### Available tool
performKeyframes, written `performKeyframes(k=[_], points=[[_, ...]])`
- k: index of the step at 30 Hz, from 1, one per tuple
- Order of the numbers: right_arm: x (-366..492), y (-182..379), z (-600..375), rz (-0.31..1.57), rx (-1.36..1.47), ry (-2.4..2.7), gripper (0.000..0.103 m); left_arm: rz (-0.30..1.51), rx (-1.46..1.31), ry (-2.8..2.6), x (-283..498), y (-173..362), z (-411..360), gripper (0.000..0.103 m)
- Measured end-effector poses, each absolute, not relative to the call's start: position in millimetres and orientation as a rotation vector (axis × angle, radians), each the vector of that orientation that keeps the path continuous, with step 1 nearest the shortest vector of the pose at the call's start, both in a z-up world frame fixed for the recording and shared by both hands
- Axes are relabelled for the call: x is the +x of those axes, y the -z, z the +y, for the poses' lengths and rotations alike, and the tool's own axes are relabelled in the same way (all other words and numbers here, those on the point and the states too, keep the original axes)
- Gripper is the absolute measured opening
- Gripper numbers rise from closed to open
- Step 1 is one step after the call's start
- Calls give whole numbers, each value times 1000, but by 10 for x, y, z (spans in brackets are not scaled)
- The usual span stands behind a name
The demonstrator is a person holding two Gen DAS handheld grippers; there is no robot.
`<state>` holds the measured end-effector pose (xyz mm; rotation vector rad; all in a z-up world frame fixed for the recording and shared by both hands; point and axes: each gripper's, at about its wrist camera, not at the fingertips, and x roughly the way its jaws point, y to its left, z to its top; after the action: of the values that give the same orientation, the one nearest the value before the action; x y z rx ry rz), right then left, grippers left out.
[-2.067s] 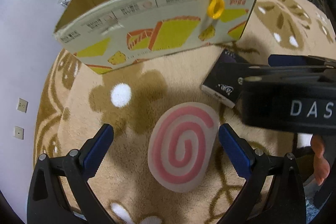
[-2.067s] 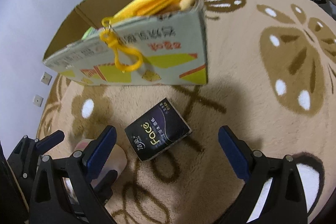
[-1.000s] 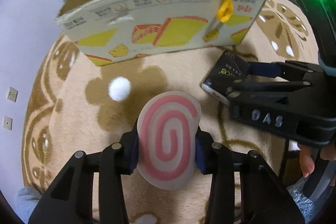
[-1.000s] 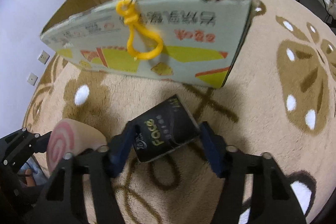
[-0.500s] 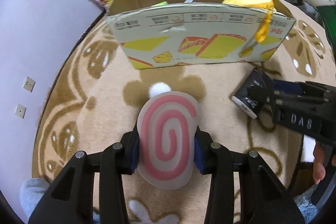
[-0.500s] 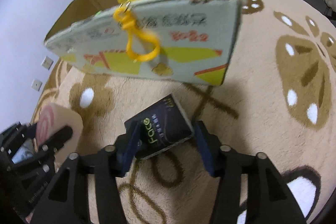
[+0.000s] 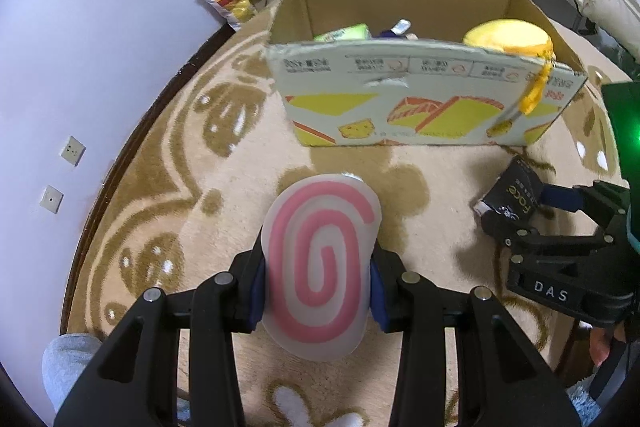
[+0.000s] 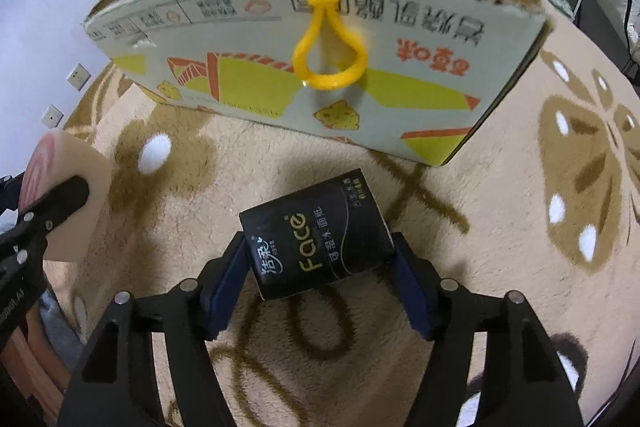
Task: Organize soft objects
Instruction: 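Grasp the pink swirl cushion with the left tool while the right tool grasps the black Face packet, then lift the cushion and black packet and carry them over the box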
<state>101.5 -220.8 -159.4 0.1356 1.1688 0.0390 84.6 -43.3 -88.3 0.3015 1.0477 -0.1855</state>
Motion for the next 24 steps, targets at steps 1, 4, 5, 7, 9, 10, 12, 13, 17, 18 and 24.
performKeyframes(k=[1,4,5,7,9,10,12,13,17,18,24], points=[[999,1563,-2218,1156,139,-36,72,1038,300,181,840,862,-426,40],[910,1383,-2281,1090,158,-25,72,1005,296,183,820,778,-408,40],[874,1301,-2295,1059,164,-23,72,993,291,185,811,743,-401,40],[824,1171,-2316,1014,171,-21,72,963,290,183,787,667,-403,40],[770,1036,-2333,966,176,-22,72,928,297,177,771,593,-403,40],[744,958,-2337,939,176,-22,72,907,297,173,768,547,-398,40],[693,842,-2340,904,177,-20,72,872,292,168,762,458,-390,40],[673,784,-2349,887,179,-23,72,857,291,165,763,427,-385,40],[653,542,-2318,811,175,-32,72,799,285,150,784,277,-364,40],[662,495,-2301,797,171,-31,72,789,275,151,805,236,-355,40],[686,233,-2345,699,157,-11,72,744,260,145,964,70,-344,40]])
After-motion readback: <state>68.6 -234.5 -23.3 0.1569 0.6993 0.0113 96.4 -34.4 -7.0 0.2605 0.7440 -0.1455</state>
